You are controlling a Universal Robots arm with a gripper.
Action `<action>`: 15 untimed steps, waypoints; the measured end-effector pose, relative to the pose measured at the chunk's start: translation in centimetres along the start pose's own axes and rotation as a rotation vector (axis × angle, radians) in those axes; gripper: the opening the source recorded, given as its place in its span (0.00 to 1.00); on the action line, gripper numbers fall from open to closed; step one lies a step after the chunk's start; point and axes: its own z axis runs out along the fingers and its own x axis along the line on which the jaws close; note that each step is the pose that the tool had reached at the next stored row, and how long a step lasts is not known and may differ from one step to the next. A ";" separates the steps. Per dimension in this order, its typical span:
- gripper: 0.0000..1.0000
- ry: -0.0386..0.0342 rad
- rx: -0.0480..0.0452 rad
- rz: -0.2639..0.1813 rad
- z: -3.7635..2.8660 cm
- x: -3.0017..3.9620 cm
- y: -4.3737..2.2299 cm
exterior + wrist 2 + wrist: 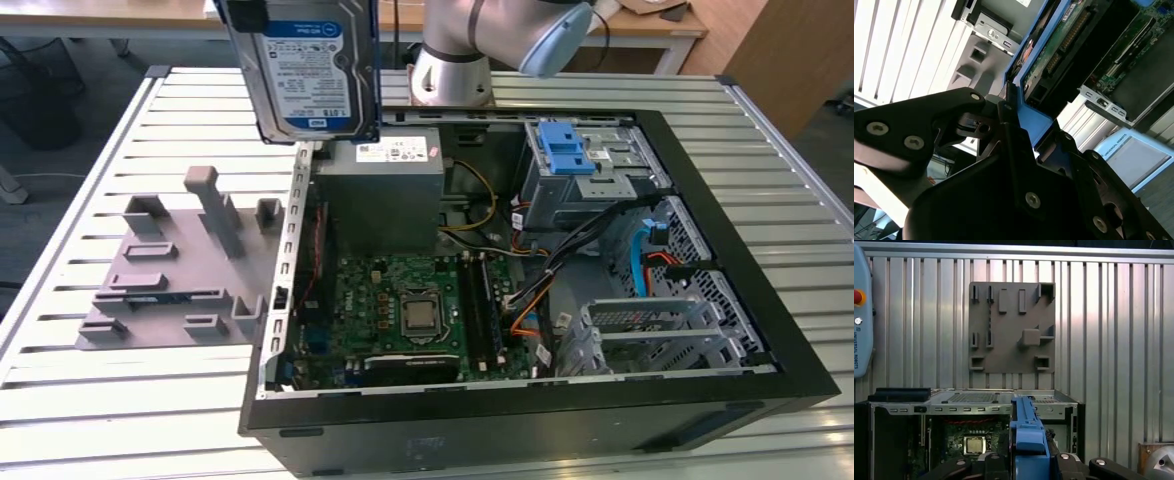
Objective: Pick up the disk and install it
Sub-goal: 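Pick up the disk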
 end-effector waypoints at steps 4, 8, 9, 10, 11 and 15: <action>0.36 -0.0001 0.0000 0.000 0.00 0.10 -0.23; 0.36 0.0000 0.0000 0.000 -0.01 0.20 -0.45; 0.36 -0.0001 0.0000 0.000 -0.01 0.23 -0.50; 0.36 0.0000 0.0000 0.000 -0.01 0.27 -0.56; 0.36 0.0000 0.0000 0.000 -0.01 0.30 -0.62; 0.36 0.0000 0.0000 0.000 -0.02 0.43 -0.81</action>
